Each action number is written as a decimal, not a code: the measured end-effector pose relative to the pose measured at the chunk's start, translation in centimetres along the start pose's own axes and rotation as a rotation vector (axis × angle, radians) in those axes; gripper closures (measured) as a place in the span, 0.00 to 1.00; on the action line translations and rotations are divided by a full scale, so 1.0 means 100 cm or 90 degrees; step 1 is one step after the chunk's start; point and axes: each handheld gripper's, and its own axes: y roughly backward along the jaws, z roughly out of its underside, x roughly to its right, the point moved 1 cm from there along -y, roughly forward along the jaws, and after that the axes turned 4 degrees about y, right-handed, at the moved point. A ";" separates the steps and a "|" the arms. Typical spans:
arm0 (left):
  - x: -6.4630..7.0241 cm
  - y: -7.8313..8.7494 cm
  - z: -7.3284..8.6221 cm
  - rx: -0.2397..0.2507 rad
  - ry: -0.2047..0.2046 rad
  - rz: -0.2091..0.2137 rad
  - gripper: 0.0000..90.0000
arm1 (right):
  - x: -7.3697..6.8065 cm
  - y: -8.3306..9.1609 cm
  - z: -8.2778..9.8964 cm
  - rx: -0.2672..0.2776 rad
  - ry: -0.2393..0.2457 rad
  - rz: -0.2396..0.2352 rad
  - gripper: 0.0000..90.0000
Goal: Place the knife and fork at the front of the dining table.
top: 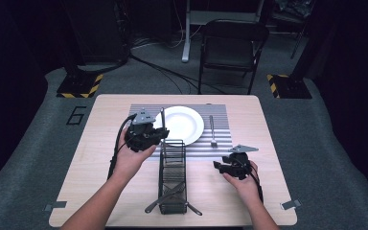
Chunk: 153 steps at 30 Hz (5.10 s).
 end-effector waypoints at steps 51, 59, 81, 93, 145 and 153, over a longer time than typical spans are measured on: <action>-0.067 0.018 0.021 0.012 0.052 -0.077 0.90 | -0.001 0.000 0.000 0.001 -0.005 0.001 0.55; -0.082 0.017 0.033 0.022 0.068 -0.096 0.90 | -0.001 0.000 0.000 0.000 -0.004 0.002 0.55; -0.115 0.011 0.077 0.003 0.117 -0.140 0.90 | -0.002 -0.001 0.001 -0.003 -0.004 -0.001 0.55; -0.119 -0.003 0.084 -0.003 0.121 -0.142 0.90 | -0.001 -0.002 0.001 -0.004 -0.004 -0.002 0.55; -0.161 -0.089 0.090 0.009 0.266 -0.229 0.92 | 0.003 -0.007 0.004 -0.016 -0.012 -0.009 0.55; -0.158 -0.098 0.076 -0.008 0.271 -0.268 0.92 | 0.003 -0.006 0.003 -0.013 -0.014 -0.011 0.55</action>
